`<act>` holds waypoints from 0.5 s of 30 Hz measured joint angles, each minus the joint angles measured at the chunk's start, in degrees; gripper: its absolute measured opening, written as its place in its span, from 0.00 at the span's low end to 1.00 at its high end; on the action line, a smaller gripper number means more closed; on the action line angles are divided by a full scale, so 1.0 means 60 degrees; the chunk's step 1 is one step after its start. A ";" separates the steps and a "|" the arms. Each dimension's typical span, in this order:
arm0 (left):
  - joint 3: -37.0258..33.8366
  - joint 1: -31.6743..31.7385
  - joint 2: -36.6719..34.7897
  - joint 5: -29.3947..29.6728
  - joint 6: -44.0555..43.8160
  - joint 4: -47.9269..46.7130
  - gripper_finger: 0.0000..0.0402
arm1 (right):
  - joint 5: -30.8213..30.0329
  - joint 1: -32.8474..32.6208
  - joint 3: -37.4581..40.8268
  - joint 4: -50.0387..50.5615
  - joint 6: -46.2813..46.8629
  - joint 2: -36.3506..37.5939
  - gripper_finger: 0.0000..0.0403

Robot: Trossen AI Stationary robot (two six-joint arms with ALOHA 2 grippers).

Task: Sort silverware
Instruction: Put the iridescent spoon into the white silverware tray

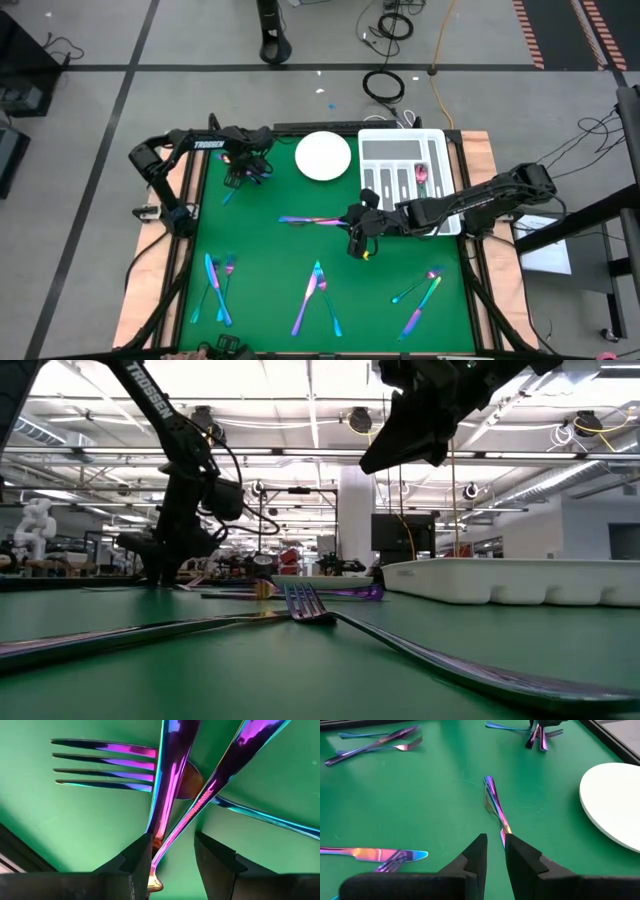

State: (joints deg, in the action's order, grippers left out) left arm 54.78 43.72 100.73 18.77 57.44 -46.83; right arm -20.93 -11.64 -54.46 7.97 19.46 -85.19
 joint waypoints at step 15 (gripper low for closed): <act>0.0253 -0.0051 0.0065 0.0284 -0.0043 -0.0016 0.03 | 0.0000 0.0000 0.0000 0.0004 -0.0007 0.0000 0.15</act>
State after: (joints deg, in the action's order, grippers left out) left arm 56.30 43.42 101.12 20.47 57.18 -46.93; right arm -20.93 -11.64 -54.46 7.99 19.42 -85.19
